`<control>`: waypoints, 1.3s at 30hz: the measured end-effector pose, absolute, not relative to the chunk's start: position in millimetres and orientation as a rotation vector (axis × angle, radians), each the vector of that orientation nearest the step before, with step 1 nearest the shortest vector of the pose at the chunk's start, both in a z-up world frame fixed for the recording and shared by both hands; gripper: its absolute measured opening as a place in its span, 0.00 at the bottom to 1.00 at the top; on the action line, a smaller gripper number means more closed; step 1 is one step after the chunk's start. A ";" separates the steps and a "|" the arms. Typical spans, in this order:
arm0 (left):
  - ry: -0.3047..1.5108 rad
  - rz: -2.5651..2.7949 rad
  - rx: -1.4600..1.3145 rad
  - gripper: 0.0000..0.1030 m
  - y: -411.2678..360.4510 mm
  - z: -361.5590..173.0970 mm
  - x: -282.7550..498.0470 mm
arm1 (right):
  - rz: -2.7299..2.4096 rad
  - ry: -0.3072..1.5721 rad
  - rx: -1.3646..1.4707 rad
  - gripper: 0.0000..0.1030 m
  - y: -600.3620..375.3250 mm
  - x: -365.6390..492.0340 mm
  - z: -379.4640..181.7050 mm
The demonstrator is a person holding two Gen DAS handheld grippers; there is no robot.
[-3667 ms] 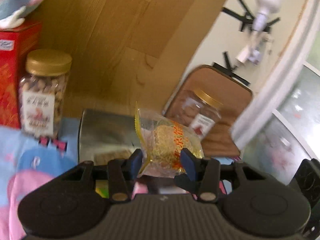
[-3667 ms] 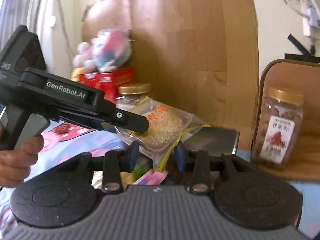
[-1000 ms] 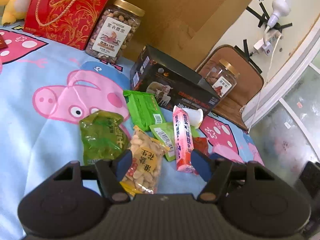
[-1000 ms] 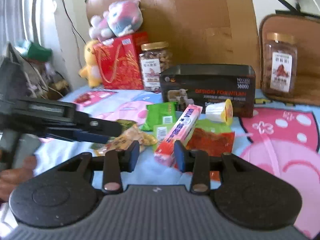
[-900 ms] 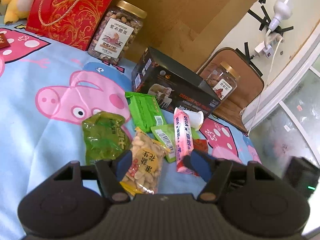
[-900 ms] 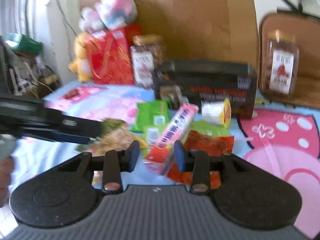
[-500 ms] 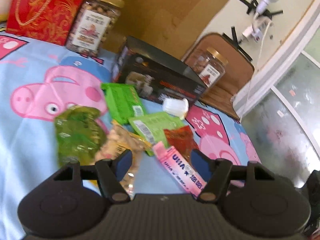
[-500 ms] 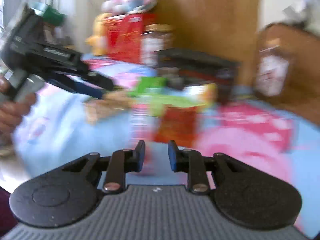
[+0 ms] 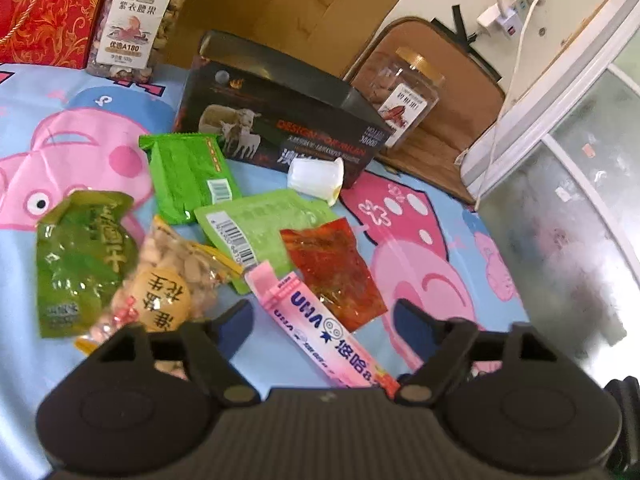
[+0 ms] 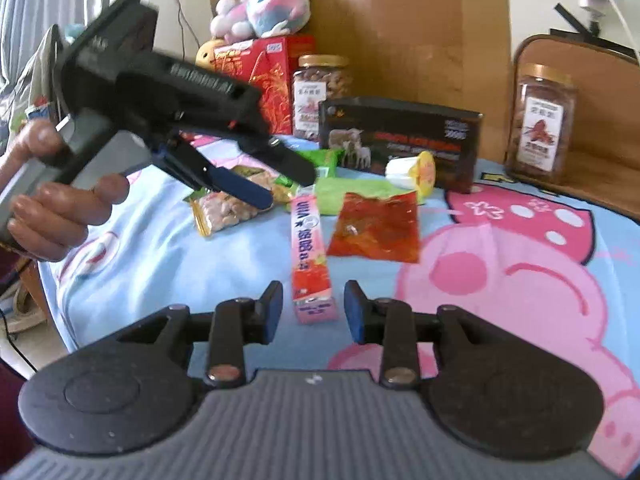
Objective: Organize snacks
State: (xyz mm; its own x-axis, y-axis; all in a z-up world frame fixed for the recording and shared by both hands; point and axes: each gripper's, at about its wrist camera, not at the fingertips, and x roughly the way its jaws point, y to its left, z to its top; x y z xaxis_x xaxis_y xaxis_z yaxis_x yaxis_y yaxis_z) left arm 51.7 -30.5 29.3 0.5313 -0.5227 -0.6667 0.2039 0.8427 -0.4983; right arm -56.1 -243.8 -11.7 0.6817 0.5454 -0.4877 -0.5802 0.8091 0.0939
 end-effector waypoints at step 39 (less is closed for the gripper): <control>0.931 -0.534 -0.226 0.53 -58.5 16.4 67.1 | 0.494 0.504 -0.193 0.35 -277.0 -29.5 -25.4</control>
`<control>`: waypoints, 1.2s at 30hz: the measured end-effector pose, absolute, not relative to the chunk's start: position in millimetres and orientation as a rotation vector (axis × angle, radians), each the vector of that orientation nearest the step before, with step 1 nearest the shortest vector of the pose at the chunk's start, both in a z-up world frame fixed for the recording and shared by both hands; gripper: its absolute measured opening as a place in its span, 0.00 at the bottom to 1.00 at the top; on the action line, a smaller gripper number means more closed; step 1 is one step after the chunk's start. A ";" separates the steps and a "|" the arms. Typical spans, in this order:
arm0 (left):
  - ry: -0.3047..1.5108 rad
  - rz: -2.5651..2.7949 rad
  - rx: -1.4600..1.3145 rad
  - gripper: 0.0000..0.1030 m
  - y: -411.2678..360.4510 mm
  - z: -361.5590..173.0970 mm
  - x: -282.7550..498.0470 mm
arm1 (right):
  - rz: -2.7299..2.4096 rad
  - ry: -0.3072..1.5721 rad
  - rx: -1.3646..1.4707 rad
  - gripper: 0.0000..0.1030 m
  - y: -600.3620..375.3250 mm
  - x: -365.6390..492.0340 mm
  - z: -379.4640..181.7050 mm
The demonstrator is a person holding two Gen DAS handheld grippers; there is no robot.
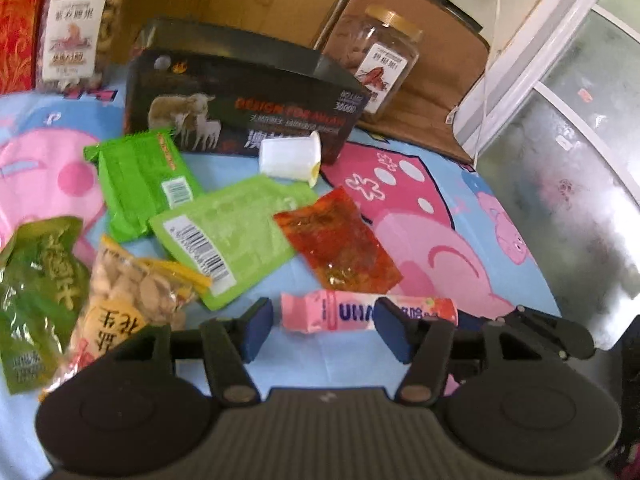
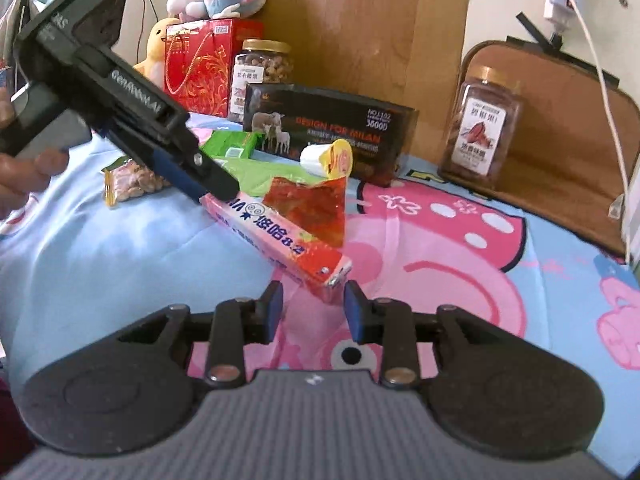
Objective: Organize snacks
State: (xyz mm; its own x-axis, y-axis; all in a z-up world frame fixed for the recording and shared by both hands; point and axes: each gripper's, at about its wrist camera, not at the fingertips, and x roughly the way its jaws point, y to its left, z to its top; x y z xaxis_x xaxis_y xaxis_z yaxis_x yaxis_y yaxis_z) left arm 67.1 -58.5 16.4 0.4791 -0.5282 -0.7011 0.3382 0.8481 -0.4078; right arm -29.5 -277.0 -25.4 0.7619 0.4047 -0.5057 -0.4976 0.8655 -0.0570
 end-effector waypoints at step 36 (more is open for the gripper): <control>0.690 -0.324 -0.218 0.46 -51.3 71.0 225.6 | 0.373 0.341 -0.117 0.41 -239.2 147.3 30.3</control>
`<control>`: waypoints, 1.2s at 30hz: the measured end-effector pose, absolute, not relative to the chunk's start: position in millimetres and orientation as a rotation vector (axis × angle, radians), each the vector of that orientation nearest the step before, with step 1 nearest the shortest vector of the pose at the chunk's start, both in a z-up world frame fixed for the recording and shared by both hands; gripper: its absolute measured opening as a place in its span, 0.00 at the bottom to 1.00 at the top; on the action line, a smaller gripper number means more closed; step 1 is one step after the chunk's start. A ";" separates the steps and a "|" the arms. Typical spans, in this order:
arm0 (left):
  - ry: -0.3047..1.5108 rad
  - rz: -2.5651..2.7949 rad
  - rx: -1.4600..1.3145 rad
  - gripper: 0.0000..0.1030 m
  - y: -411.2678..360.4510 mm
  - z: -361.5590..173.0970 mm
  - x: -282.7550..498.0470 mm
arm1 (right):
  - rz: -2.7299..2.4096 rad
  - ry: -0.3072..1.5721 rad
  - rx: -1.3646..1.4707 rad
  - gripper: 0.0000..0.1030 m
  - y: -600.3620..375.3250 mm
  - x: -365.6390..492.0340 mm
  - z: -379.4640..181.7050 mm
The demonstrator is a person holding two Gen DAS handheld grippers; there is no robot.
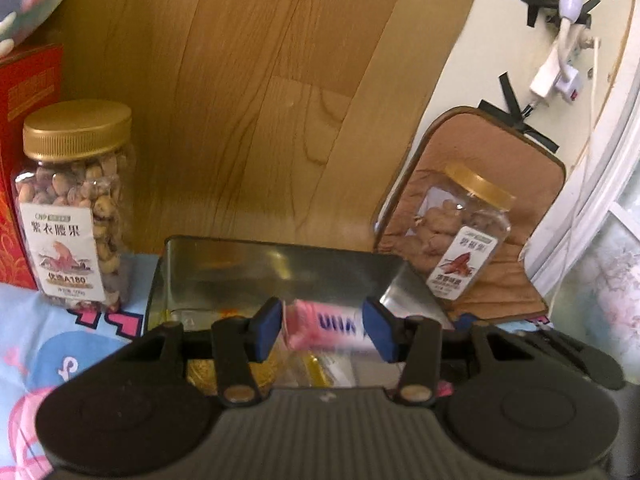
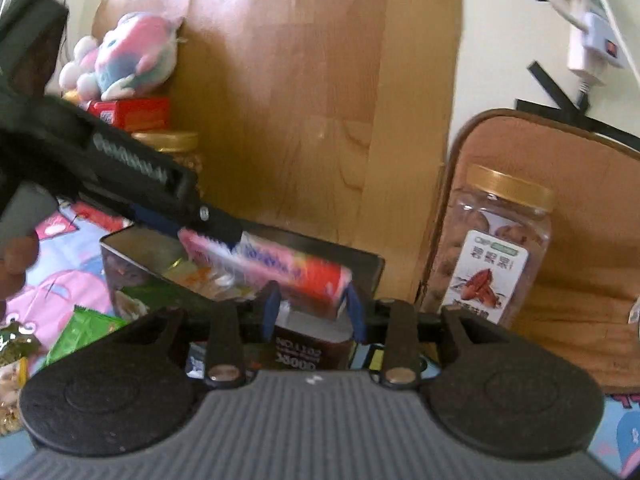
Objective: Organize snacks
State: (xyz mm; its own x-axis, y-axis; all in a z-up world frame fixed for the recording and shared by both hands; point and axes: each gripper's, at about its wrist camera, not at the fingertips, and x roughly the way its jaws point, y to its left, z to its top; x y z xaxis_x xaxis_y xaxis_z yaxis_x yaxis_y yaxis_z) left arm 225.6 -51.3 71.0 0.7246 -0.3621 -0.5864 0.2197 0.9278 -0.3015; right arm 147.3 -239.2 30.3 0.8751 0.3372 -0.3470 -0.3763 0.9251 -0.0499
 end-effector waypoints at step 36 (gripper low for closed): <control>0.796 -0.532 -0.323 0.45 -62.1 55.2 128.5 | 0.544 0.473 -0.001 0.26 -225.4 78.8 7.4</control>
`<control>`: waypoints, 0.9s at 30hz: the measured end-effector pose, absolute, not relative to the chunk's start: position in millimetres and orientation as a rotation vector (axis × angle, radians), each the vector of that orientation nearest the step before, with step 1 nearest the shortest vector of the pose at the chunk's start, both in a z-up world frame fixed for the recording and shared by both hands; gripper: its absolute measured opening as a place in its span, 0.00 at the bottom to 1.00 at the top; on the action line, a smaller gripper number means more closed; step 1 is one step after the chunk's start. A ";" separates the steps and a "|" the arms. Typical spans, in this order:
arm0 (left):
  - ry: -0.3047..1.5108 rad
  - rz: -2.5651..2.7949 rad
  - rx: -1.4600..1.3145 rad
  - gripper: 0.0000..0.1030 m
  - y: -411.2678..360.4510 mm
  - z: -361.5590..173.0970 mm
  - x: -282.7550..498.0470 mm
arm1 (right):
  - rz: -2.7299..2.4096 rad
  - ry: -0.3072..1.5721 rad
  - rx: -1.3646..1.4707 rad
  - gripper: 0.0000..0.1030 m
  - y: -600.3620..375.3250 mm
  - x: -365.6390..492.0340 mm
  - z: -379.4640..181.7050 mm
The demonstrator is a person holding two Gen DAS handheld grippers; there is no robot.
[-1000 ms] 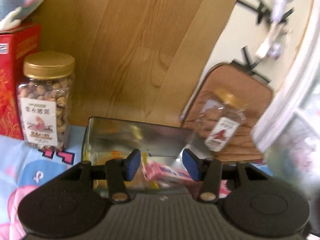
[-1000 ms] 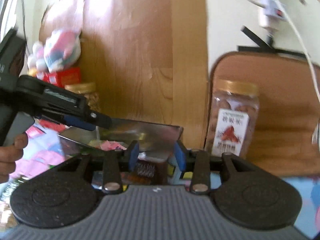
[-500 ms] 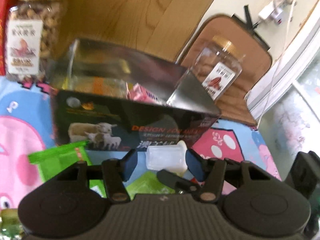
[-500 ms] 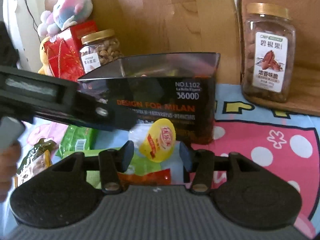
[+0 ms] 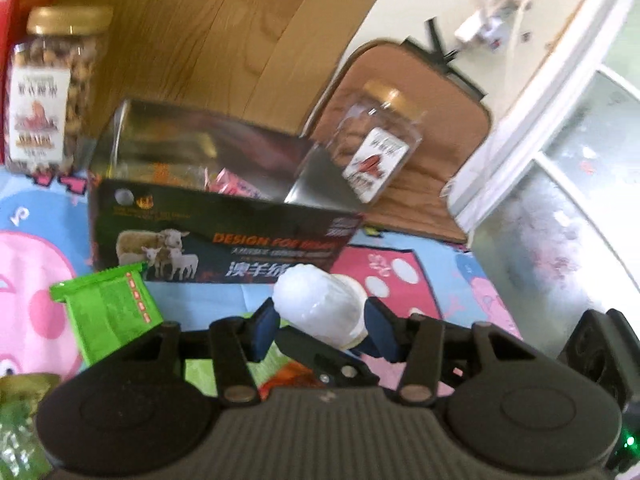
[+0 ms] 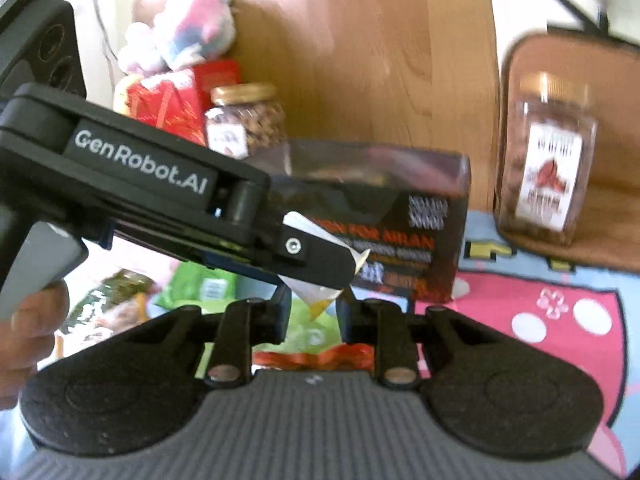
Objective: Organize snacks
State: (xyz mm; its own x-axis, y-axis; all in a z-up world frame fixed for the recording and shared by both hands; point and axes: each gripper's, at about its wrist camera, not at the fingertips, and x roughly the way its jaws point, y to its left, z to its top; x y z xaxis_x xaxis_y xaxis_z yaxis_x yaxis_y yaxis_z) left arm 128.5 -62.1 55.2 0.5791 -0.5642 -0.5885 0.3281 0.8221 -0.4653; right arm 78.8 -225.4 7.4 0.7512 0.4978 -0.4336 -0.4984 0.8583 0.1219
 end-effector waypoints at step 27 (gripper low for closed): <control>0.685 -0.405 -0.235 0.51 -98.4 86.7 215.2 | 0.371 0.359 -0.062 0.35 -243.5 135.9 35.6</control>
State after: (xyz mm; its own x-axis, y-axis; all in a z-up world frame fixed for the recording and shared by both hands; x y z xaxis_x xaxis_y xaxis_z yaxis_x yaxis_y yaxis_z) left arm 215.2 -98.4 86.7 0.7009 -0.4362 -0.5643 0.2841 0.8965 -0.3401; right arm 135.9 -243.5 35.6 0.8699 0.3434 -0.3541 -0.3652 0.9309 0.0056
